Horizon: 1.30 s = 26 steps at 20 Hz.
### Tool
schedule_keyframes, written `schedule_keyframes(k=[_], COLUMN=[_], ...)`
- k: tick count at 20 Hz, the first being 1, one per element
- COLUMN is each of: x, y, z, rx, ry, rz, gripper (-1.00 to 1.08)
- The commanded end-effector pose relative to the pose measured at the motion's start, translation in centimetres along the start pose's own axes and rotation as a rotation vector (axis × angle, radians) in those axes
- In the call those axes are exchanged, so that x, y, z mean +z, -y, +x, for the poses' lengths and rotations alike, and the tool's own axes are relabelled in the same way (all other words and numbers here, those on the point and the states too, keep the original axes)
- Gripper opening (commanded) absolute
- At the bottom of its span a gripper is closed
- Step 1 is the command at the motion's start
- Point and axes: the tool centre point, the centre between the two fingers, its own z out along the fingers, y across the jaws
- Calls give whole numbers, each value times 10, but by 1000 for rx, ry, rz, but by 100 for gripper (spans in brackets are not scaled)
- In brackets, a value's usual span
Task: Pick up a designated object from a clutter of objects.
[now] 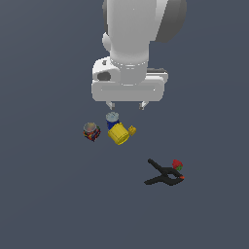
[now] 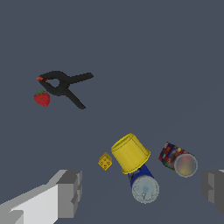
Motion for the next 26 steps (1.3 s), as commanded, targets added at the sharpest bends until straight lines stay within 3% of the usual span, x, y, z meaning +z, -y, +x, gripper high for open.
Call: schedule_keyframes(k=[1, 11, 26], x=[0, 5, 47], y=[0, 23, 0], z=[0, 0, -17], rx=[0, -36, -77], ry=[0, 19, 13], rz=[0, -18, -10], gripper=[100, 100, 100])
